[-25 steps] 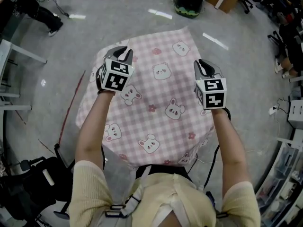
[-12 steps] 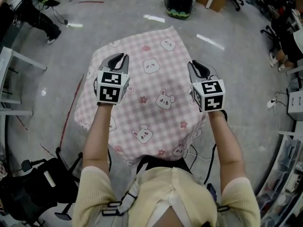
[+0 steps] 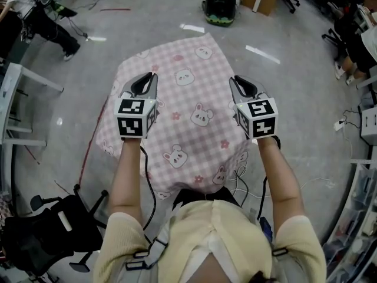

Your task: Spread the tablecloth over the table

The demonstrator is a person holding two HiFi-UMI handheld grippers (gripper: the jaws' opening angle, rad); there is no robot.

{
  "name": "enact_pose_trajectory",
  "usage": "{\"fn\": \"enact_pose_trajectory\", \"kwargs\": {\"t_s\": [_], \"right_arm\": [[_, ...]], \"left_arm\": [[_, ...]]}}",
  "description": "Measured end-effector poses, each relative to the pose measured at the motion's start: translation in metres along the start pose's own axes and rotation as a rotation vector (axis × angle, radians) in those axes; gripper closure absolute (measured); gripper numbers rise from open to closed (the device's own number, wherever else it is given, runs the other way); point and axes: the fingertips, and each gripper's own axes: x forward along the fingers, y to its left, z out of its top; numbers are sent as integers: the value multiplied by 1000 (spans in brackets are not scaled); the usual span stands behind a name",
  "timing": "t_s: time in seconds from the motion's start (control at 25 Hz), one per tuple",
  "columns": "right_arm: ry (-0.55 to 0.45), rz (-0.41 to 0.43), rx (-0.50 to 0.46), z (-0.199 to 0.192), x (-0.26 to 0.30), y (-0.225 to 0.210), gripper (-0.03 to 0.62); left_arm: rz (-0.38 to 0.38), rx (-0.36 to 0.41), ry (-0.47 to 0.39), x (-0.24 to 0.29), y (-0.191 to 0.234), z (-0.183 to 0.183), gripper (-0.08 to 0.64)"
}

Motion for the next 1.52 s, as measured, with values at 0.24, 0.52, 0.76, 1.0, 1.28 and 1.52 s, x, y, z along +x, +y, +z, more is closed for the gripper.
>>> {"fn": "enact_pose_trajectory", "kwargs": {"t_s": [0.24,0.52,0.76,1.0,1.28,1.52], "right_arm": [[-44,9,25,3,-24,12,543],[-56,33,66,-3,-41,14,555],[-75,56,79,-7,-51,22,588],[-81,89,118,-17,-61,36,588],[-45,96,152,-30,-65,39,589],[-43,83,172,-35,-78,47,588]], "left_arm": [[34,-43,-31,-36,-1,-2,541],[31,-86,-35,-54,-23,-4,541],[26,-137,-42,-65,-41,-9,541],[50,-188,-36,-79,-49,-23,555],[62,-243,-22,-86,-53,-41,555],[55,-254,-4,-100,-53,-56,554]]}}
